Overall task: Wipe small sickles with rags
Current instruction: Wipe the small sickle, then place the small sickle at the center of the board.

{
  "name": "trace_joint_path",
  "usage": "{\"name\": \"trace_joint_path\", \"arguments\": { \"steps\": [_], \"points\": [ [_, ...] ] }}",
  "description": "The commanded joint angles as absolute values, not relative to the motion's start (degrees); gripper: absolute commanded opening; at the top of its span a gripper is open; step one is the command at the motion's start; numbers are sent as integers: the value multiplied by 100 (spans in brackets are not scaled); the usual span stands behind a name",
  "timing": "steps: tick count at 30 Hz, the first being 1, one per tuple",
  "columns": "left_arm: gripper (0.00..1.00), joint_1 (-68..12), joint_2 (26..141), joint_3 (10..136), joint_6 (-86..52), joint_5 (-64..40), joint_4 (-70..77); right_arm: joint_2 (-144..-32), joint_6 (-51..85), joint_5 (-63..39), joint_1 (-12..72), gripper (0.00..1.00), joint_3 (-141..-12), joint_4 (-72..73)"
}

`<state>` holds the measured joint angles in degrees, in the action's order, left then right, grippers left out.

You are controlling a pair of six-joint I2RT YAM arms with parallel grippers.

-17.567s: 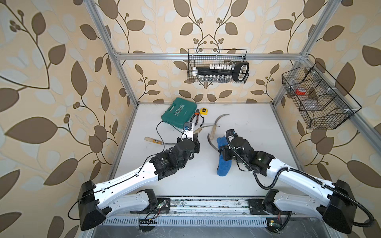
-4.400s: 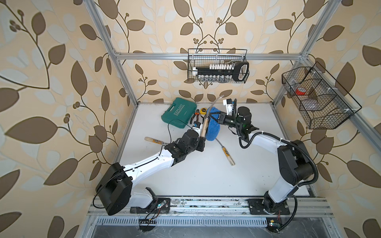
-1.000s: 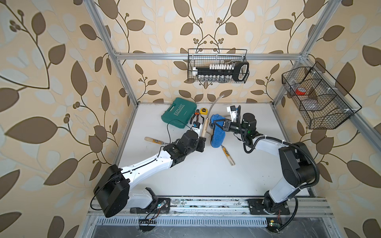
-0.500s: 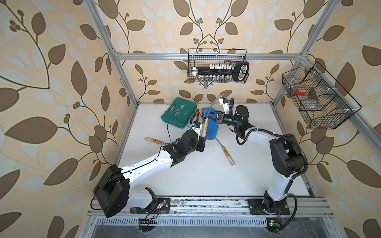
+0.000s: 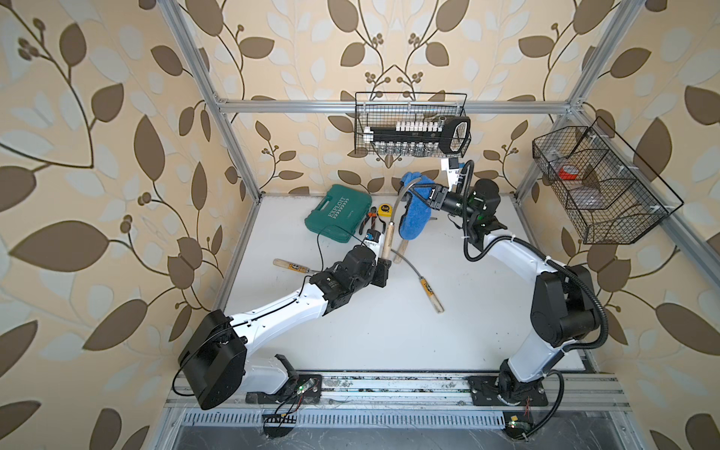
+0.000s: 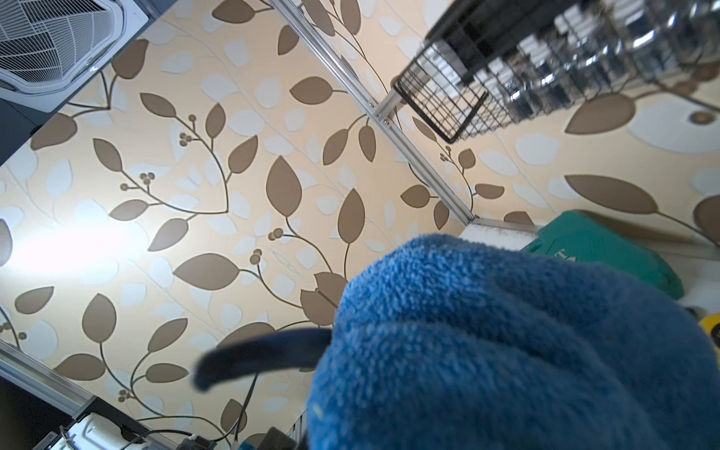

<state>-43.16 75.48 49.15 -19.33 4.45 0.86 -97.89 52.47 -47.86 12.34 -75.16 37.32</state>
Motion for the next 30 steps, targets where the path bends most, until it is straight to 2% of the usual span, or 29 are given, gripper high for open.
{"name": "trace_joint_path", "arguments": {
  "steps": [1,6,11,15,19,23,30],
  "points": [
    [0,-4324,7565,5080,-1819,333,134,-9487,5223,-4896,1088,0,-7874,3667],
    [0,-4324,7600,5106,-1802,440,119,-9084,5204,-4838,874,0,-7561,3699],
    [0,-4324,7661,5209,-1851,741,-68,-8167,4884,-4527,719,0,-6400,3694],
    [0,-4324,7624,5197,-1989,1373,-448,-6956,4300,-3829,628,0,-5116,3162],
    [0,-4324,7524,5116,-2435,2251,-1327,-5575,3677,-2820,626,0,-3818,2492],
    [0,-4324,7285,4992,-2839,2655,-2234,-4389,3506,-2028,617,0,-2913,2146],
    [0,-4324,6744,4421,-3621,2768,-3068,-3376,3429,-2189,616,0,-2298,1040]
  ]
}}
